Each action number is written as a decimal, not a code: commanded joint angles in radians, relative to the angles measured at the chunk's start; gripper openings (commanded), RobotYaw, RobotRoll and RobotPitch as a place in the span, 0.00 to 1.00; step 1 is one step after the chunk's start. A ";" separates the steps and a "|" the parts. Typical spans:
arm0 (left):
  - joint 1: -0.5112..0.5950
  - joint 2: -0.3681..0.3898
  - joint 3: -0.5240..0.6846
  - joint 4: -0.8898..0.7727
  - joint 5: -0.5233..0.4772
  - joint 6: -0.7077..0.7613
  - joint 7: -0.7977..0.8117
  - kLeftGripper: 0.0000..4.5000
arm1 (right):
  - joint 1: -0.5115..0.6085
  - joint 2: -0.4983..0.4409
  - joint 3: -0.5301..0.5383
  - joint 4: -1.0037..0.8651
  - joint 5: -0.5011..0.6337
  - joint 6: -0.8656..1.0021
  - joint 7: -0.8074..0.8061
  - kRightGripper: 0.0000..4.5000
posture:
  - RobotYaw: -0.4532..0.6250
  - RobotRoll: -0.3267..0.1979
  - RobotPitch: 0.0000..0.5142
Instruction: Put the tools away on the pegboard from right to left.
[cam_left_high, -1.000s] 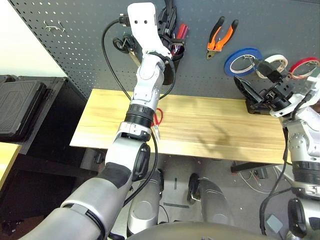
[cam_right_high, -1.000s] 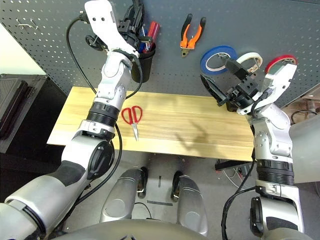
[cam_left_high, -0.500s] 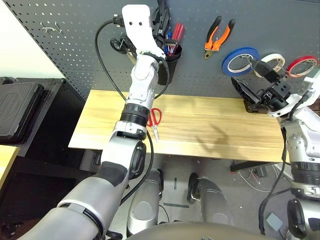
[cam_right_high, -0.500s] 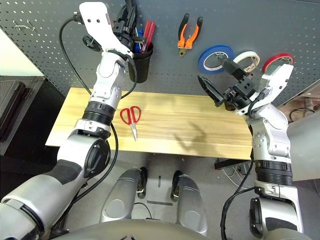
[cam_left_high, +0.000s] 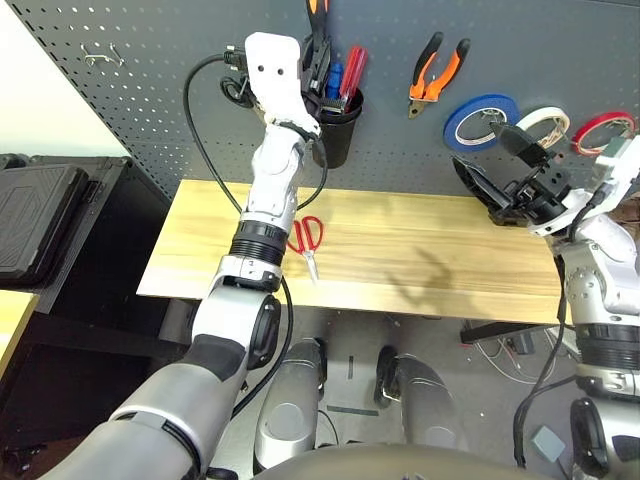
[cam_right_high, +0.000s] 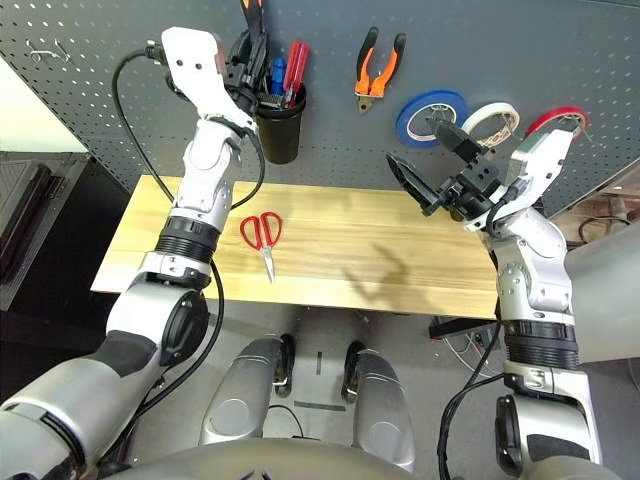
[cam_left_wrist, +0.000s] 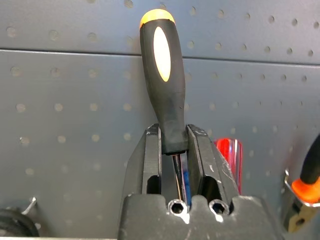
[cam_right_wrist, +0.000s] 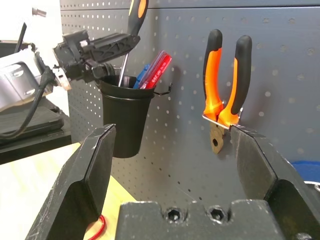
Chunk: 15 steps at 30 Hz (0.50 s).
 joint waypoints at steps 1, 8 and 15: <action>0.023 -0.002 -0.017 -0.022 0.016 0.028 -0.003 0.30 | -0.002 0.001 0.011 0.017 -0.014 -0.010 0.010 1.00 | 0.57 0.62 0.34; 0.018 -0.002 -0.019 -0.045 0.004 0.051 -0.021 0.88 | -0.015 0.010 0.018 0.038 -0.024 -0.025 0.014 1.00 | 0.58 0.62 0.33; 0.025 -0.003 -0.021 -0.078 -0.006 0.070 -0.043 0.99 | -0.014 0.015 0.027 0.048 -0.029 -0.041 0.015 1.00 | 0.58 0.62 0.32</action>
